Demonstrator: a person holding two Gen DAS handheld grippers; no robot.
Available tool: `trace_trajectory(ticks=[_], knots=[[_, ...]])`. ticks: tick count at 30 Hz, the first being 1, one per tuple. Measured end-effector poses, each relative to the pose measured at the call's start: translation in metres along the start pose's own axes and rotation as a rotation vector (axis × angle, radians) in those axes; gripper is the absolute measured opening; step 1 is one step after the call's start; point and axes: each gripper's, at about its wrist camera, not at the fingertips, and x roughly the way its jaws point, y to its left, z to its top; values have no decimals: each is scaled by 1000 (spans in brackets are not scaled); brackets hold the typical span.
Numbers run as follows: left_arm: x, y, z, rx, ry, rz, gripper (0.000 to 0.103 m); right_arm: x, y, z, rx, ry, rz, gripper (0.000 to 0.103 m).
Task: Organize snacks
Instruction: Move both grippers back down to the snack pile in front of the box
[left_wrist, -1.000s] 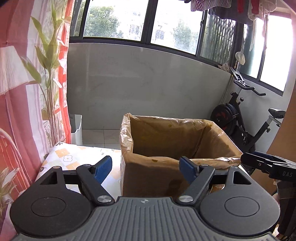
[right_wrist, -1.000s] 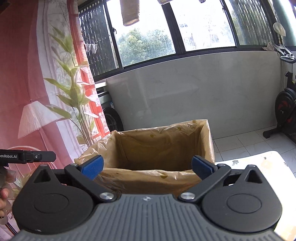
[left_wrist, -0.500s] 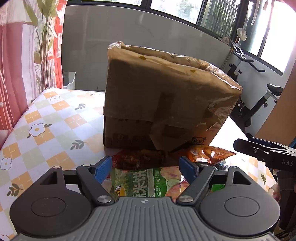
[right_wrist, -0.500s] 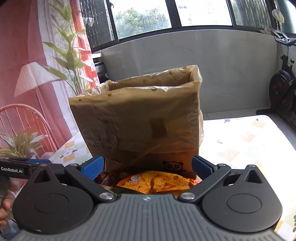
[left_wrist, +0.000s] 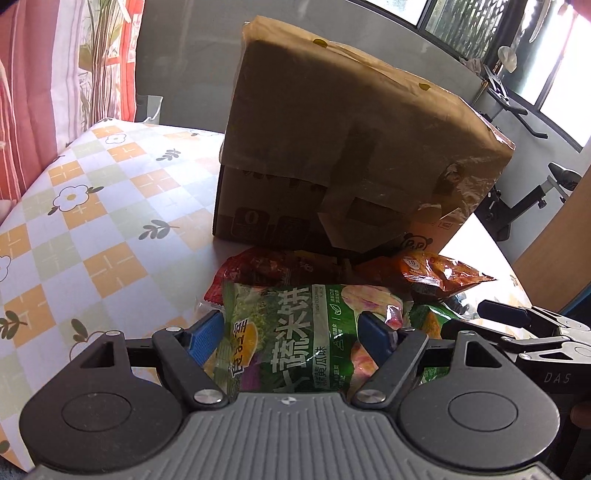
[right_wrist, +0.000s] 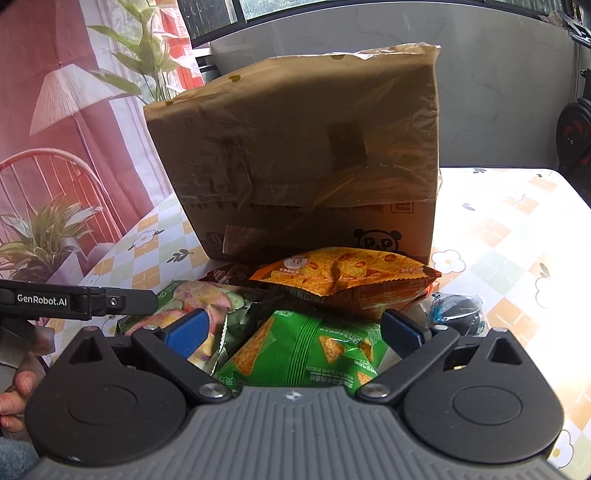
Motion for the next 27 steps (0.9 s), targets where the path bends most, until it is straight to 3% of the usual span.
trace_trajectory(ticks=[8,16,27], knots=[[9,-1,-4,-16,25,-27,82,7,-3,-3,13,35,-38,97],[11,1,-8,-15,50,-35,86,14,-14,-11,95,116,-20,95],[21,13,-15,-75,71,-50,98,24,-17,-16,130,136,9,92]])
